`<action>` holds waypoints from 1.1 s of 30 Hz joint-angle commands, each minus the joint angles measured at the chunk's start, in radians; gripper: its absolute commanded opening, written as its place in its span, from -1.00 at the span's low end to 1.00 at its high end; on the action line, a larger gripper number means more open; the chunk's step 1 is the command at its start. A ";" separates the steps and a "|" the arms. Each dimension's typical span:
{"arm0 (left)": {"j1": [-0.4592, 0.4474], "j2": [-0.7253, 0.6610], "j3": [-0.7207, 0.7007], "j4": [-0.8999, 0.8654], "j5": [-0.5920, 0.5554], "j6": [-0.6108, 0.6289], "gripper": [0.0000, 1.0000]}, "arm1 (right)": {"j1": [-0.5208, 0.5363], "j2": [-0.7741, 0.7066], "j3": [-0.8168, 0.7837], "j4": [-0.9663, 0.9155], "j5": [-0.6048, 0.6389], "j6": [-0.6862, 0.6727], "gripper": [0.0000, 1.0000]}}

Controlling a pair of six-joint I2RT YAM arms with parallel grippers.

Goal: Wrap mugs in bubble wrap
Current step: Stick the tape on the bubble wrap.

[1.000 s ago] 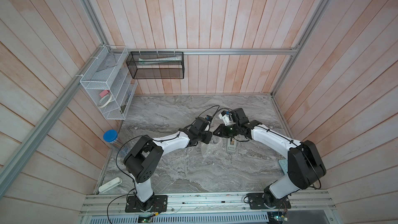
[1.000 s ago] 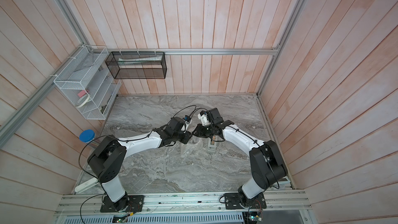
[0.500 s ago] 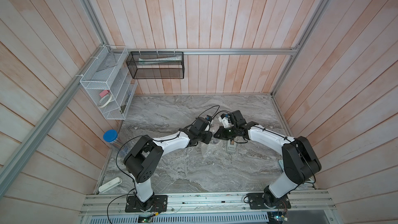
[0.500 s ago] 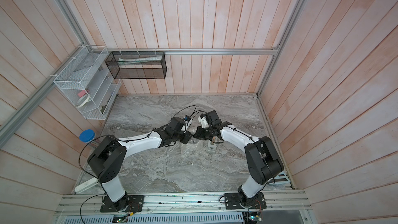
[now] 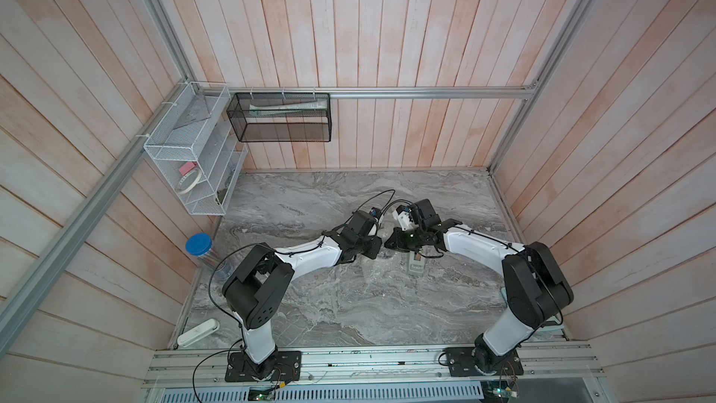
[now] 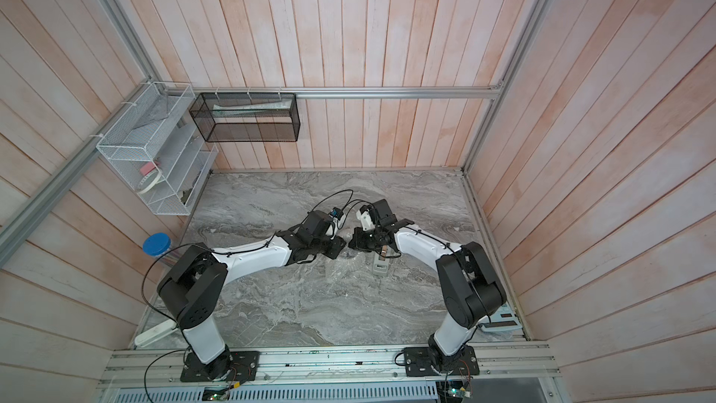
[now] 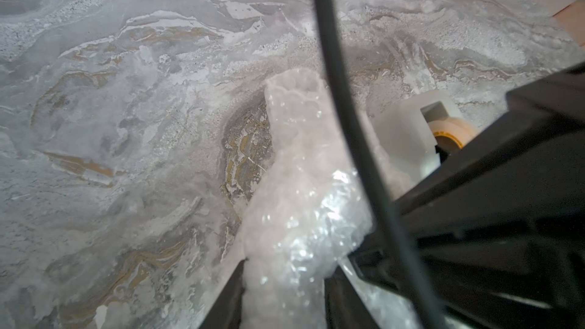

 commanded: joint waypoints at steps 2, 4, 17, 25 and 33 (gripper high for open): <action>-0.011 -0.013 0.017 -0.026 -0.013 0.017 -0.20 | -0.001 0.030 -0.018 -0.003 0.057 0.008 -0.81; -0.011 -0.012 0.016 -0.027 -0.013 0.017 -0.20 | -0.002 0.024 -0.020 -0.005 0.058 0.008 -0.81; -0.011 -0.128 0.044 -0.056 -0.034 0.004 0.08 | -0.003 -0.126 0.018 -0.098 0.018 -0.005 -0.59; 0.004 -0.240 0.030 -0.086 -0.053 -0.030 0.35 | -0.062 -0.235 0.030 -0.160 0.040 -0.045 -0.21; 0.203 -0.422 -0.190 -0.012 -0.073 -0.069 1.00 | -0.259 -0.275 -0.062 -0.035 0.141 -0.173 0.39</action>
